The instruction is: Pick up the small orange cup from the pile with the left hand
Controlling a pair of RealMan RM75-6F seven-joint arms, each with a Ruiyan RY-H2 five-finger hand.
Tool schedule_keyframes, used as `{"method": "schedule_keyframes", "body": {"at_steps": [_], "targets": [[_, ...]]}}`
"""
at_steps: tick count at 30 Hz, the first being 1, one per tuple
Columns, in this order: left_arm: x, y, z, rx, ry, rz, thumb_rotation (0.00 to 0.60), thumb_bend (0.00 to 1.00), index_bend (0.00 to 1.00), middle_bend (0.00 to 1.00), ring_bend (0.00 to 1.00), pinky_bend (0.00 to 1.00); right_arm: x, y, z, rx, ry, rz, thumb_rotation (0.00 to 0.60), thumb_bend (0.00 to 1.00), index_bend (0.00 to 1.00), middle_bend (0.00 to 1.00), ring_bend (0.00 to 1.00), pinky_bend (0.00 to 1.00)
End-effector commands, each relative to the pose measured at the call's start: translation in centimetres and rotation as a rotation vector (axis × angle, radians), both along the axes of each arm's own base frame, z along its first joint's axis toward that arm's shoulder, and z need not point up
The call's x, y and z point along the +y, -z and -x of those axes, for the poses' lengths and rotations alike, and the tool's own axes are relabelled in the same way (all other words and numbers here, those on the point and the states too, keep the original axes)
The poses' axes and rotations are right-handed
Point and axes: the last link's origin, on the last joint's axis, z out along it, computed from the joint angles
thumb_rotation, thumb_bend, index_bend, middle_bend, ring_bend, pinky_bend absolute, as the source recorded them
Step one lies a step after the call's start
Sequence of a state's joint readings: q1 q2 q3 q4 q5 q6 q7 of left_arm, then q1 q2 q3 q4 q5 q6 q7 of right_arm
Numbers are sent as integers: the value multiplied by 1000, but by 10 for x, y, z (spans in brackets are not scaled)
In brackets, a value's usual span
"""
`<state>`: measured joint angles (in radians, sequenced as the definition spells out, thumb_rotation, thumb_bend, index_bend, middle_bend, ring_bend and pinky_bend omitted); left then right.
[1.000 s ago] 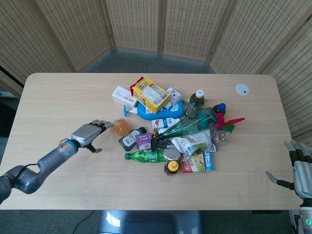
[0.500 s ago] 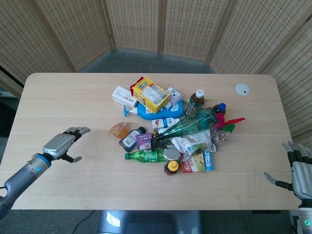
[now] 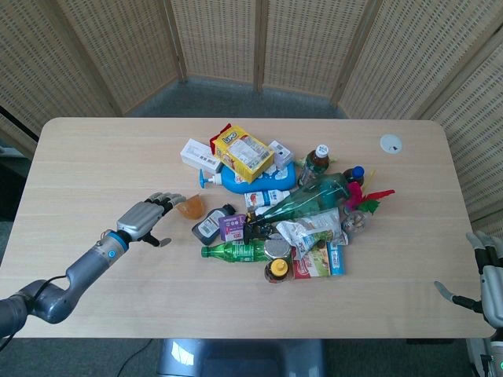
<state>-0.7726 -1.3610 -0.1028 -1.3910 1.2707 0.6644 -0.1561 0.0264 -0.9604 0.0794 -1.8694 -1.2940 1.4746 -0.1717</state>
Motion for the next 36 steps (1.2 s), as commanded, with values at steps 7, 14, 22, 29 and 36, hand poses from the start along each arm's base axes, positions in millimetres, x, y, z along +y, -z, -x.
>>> {"method": "schedule_keyframes", "body": {"at_steps": [7,14,22,29,36], "targets": [[25,35,-11,-3,-36,-5,600,328,0,0,0,0,1,-1,2,3,7,4,410,181,0,0,0,0],[35,58,-13,-5,-74,8,600,330,0,0,0,0,2,-3,3,8,15,9,412,183,0,0,0,0],[42,76,-15,-47,-122,-1,600,339,4,17,99,0,3,-5,5,11,26,22,414,182,0,0,0,0],[42,77,-6,-68,-147,-33,600,418,181,220,419,163,4,-8,5,12,27,35,413,182,0,0,0,0],[40,73,6,-88,-179,-60,600,466,299,336,505,281,2,-7,4,6,23,34,410,182,0,0,0,0]]}}
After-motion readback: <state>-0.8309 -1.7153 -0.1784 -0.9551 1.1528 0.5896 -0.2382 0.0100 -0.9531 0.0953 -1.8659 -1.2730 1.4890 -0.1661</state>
